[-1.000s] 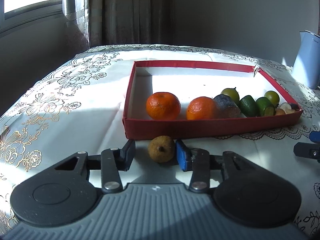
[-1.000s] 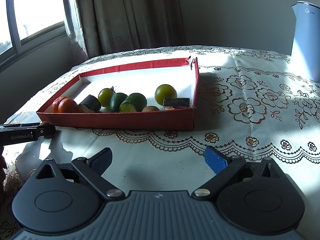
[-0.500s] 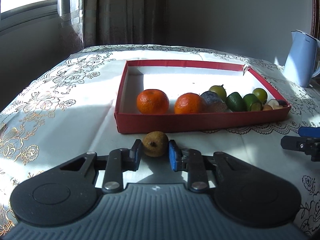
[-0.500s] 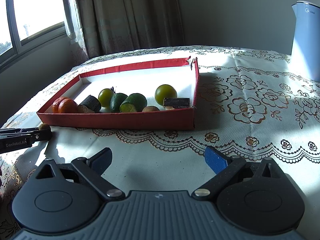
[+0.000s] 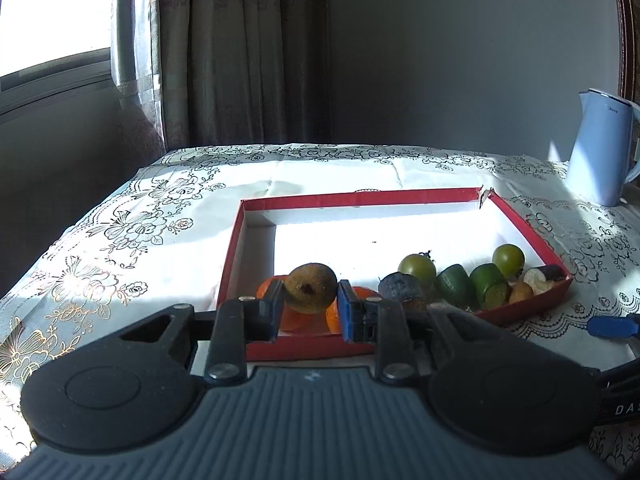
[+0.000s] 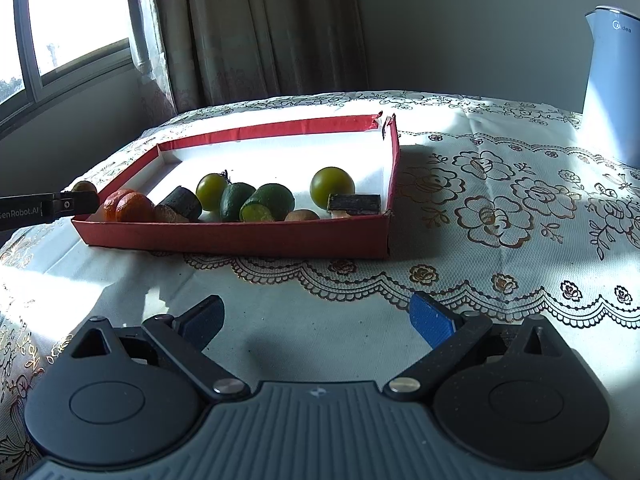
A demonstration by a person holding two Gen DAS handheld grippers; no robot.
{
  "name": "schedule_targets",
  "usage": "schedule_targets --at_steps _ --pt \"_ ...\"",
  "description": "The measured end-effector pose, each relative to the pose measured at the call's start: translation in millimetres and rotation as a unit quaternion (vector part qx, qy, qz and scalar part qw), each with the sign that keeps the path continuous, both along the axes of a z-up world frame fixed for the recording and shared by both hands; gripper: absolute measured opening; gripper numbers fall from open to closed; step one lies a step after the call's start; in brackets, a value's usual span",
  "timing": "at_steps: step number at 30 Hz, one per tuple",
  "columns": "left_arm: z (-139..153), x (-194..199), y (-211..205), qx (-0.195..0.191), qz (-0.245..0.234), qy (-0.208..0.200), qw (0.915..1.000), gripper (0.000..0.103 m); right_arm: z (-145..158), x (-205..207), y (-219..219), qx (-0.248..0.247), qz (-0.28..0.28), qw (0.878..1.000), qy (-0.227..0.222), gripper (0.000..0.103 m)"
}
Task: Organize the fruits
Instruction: 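Carry the brown fruit into the red tray and open the left gripper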
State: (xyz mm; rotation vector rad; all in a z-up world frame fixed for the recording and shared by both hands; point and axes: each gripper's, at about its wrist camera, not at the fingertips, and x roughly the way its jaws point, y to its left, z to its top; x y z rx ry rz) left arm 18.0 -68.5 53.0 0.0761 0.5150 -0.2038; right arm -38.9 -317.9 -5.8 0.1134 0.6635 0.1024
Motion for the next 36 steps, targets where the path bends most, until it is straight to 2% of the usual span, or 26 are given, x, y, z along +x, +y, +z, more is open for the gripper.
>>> schedule_targets --at_steps 9,10,20,36 --pt "2 24 -5 0.003 0.010 0.002 0.9999 0.025 -2 3 16 -0.059 0.001 0.998 0.012 0.100" --pt "4 26 -5 0.004 0.011 -0.001 0.9999 0.025 -3 3 16 -0.060 -0.004 0.998 0.015 0.103" --pt "6 50 -17 0.013 0.015 -0.002 0.9998 0.025 -3 4 15 -0.059 -0.005 0.998 0.016 0.103" --pt "-27 86 -29 0.026 0.028 0.044 0.9983 0.026 -2 3 15 -0.059 -0.005 0.998 0.016 0.103"
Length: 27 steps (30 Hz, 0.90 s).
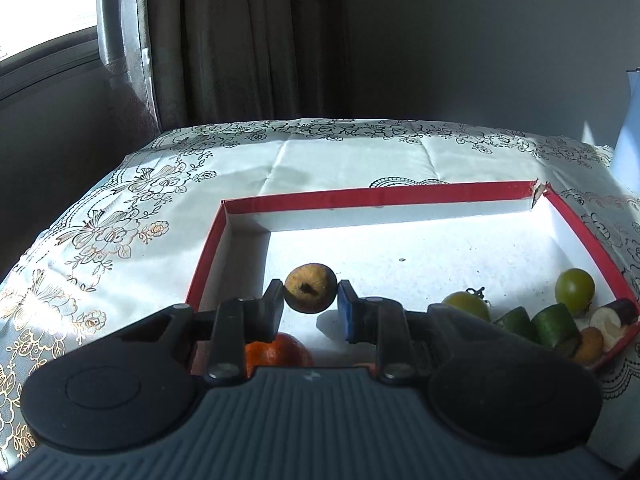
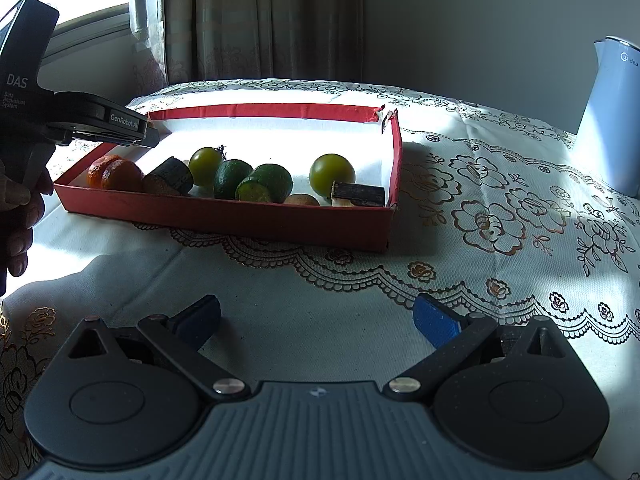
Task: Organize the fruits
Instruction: 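Carry the brown fruit into the red tray and open the left gripper, then withdraw the open left gripper from the tray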
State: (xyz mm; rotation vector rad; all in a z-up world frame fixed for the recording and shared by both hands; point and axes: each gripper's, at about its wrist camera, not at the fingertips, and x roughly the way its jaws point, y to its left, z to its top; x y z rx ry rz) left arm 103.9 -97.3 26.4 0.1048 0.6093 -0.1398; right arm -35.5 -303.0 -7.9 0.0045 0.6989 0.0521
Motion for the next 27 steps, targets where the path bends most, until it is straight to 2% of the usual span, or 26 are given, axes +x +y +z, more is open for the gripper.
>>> schedule_targets --at_steps 13,15,17,19,22,24,26,27 --pt "-7 2 -2 0.010 0.003 -0.003 0.9999 0.026 0 0 0 0.000 0.000 1.000 0.000 0.103" --pt "-7 2 -3 0.010 0.000 -0.003 0.9999 0.035 0 0 0 0.000 0.000 1.000 0.000 0.103" --pt "-7 0 -5 0.014 0.000 -0.009 0.9999 0.062 0 0 0 0.000 0.000 1.000 0.000 0.103" --pt "-6 -3 -7 0.024 0.005 -0.018 0.9995 0.065 0 0 0 0.000 0.000 1.000 0.000 0.103" --pt "-6 -2 -5 0.018 0.006 -0.012 0.9997 0.065 0 0 0 0.000 0.000 1.000 0.000 0.103" --pt "-5 -4 -3 0.018 0.010 -0.012 0.9997 0.070 0 0 0 0.000 0.000 1.000 0.000 0.103" --pt "-1 -9 -1 0.016 0.015 -0.017 0.9996 0.089 0 0 0 0.000 0.000 1.000 0.000 0.103" --pt "2 -13 1 0.014 0.019 -0.023 0.9994 0.094 0 0 0 0.000 0.000 1.000 0.000 0.103"
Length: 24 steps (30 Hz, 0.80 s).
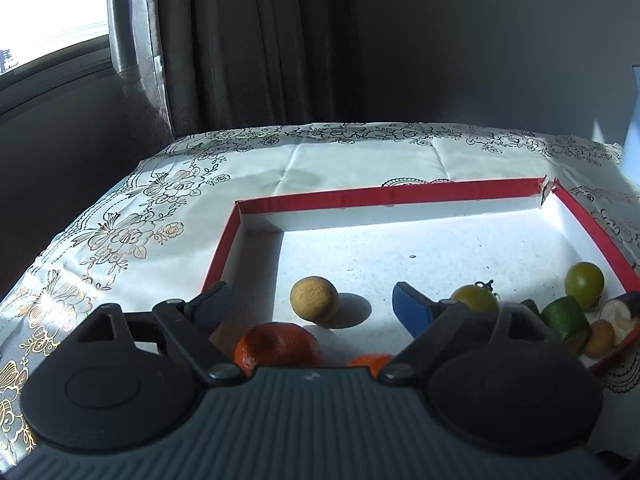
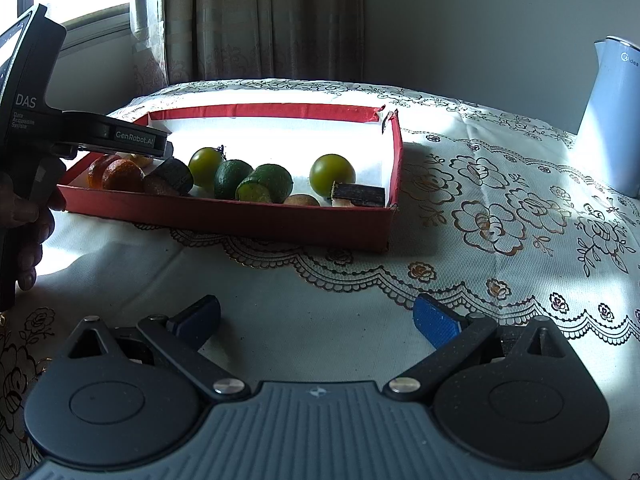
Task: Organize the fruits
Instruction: 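Withdraw the open left gripper from the tray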
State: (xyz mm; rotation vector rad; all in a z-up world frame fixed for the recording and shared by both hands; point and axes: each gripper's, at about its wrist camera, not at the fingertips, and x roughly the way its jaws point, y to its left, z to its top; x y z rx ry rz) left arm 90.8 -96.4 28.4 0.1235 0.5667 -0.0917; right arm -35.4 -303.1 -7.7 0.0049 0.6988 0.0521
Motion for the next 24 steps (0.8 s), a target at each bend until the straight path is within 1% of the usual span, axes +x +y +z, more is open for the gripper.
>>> schedule_targets --at_steps 1,2,6,9,11,14,16,18,20,21,24 --pt "3 -5 2 -0.002 0.002 -0.007 1.0000 0.100 0 0 0 0.000 0.000 1.000 0.000 0.103" --pt "6 -10 4 -0.005 0.003 -0.011 0.9999 0.103 0 0 0 0.000 0.000 1.000 0.000 0.103" --pt "14 -31 14 -0.014 0.001 -0.014 0.9998 0.103 0 0 0 0.000 0.000 1.000 0.000 0.103" --pt "13 -43 20 -0.008 0.006 -0.007 0.9999 0.103 0 0 0 0.000 0.000 1.000 0.000 0.103" --pt "12 -51 23 0.004 0.012 -0.004 0.9999 0.103 0 0 0 0.000 0.000 1.000 0.000 0.103" --pt "10 -64 25 0.035 0.036 -0.015 0.9986 0.103 0 0 0 0.000 0.000 1.000 0.000 0.103" --pt "9 -73 27 0.057 0.057 -0.026 0.9964 0.103 0 0 0 0.000 0.000 1.000 0.000 0.103" --pt "9 -79 30 0.068 0.078 -0.029 0.9942 0.103 0 0 0 0.000 0.000 1.000 0.000 0.103" --pt "8 -82 35 0.059 0.084 -0.027 0.9943 0.103 0 0 0 0.000 0.000 1.000 0.000 0.103" --pt "8 -82 41 0.044 0.082 -0.021 0.9955 0.103 0 0 0 0.000 0.000 1.000 0.000 0.103" --pt "5 -83 52 0.020 0.084 -0.008 0.9962 0.103 0 0 0 0.000 0.000 1.000 0.000 0.103"
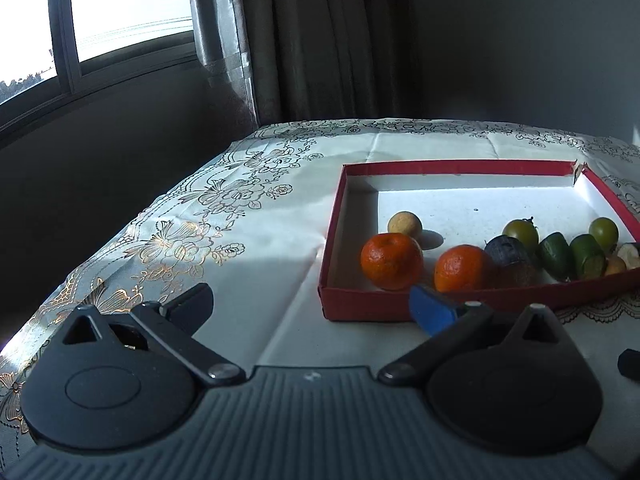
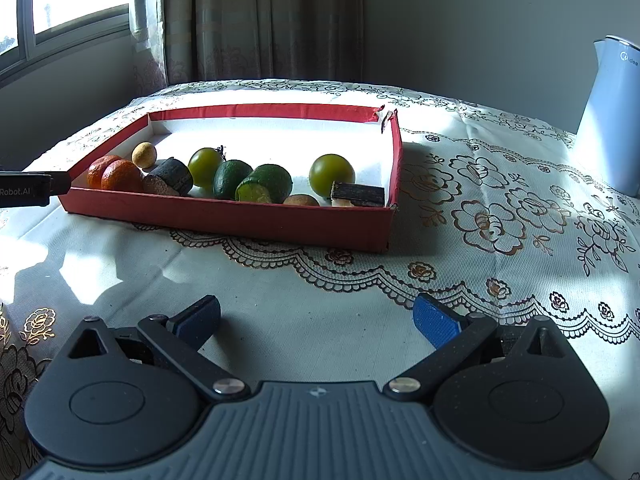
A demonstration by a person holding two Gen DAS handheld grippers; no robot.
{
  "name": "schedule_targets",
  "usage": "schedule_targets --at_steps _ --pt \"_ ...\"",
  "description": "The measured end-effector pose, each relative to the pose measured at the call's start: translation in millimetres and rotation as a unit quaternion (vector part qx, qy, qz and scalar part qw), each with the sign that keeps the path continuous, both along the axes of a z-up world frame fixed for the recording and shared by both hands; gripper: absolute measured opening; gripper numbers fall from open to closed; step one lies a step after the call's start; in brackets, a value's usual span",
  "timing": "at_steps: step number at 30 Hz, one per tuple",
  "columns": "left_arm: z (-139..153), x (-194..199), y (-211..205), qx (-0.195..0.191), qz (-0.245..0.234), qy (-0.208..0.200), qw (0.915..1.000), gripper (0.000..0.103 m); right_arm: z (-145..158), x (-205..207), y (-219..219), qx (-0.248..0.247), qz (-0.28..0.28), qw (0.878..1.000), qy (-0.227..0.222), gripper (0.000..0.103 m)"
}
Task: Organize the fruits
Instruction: 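Withdraw the open left gripper from the tray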
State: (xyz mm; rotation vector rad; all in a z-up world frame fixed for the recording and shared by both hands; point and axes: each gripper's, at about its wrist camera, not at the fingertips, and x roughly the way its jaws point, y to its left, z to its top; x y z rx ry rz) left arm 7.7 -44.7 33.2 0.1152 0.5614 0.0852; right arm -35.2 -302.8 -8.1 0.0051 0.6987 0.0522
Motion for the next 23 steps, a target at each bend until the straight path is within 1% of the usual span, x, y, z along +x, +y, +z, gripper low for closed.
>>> schedule_targets --at_steps 5,13,19,23 --pt "-4 -4 9 -0.019 -0.015 0.009 0.9997 0.103 0 0 0 0.000 0.000 1.000 0.000 0.103" --pt "-4 -13 13 -0.038 -0.046 -0.001 0.9982 0.103 0 0 0 0.000 -0.001 1.000 0.000 0.103" --pt "-3 -14 21 -0.053 -0.044 -0.006 0.9976 0.103 0 0 0 0.000 -0.001 1.000 0.000 0.103" --pt "-5 -15 25 -0.054 -0.037 -0.008 0.9978 0.103 0 0 1 0.000 -0.002 1.000 0.000 0.103"
